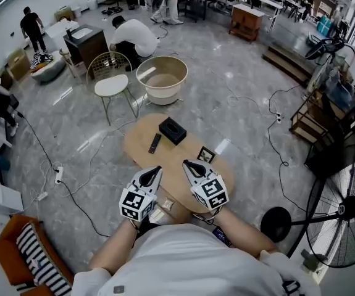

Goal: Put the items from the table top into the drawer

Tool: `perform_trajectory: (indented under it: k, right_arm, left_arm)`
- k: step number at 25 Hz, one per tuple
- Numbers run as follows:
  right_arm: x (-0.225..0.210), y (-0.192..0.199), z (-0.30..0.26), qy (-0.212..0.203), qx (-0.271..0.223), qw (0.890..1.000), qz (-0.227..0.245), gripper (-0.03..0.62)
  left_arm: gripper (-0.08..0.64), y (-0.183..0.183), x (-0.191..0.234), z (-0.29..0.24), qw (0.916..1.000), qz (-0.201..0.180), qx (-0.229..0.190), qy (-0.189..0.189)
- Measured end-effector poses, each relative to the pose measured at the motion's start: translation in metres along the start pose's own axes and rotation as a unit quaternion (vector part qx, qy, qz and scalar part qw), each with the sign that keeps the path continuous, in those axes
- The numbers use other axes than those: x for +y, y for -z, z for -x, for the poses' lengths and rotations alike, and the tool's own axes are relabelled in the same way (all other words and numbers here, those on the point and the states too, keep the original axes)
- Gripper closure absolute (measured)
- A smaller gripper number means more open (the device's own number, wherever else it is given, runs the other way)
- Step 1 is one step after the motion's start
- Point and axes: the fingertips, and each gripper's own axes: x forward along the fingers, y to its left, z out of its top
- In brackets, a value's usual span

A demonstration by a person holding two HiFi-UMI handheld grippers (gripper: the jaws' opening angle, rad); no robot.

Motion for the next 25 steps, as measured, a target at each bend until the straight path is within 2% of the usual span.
perform_trajectory:
  k: [5,10,19,25]
  right_arm:
    - [0.015,-0.01,-0.02,0.012,0.0,1.0,0.001,0.565]
    - [0.035,-0.027,-0.063,0.031,-0.002,1.0,-0.005,0.565]
    - [0.083,-0.061,-0.148,0.078,0.001,0.997,-0.019,0.565]
    - [0.111,-0.074,-0.19,0.107,0.006,0.994,-0.032,0.565]
  left_arm:
    - [0.551,0.001,0.028,0.013,1.0,0.0,-0.004,0.008]
    - [0.551,0.001,0.076,0.03,0.9996,-0.001,-0.005,0.026]
    - [0.551,0.006,0.172,0.073,0.9972,-0.011,-0.001,0.074]
    - [0.551,0.002,0.219,0.099,0.9941,-0.016,-0.002,0.107]
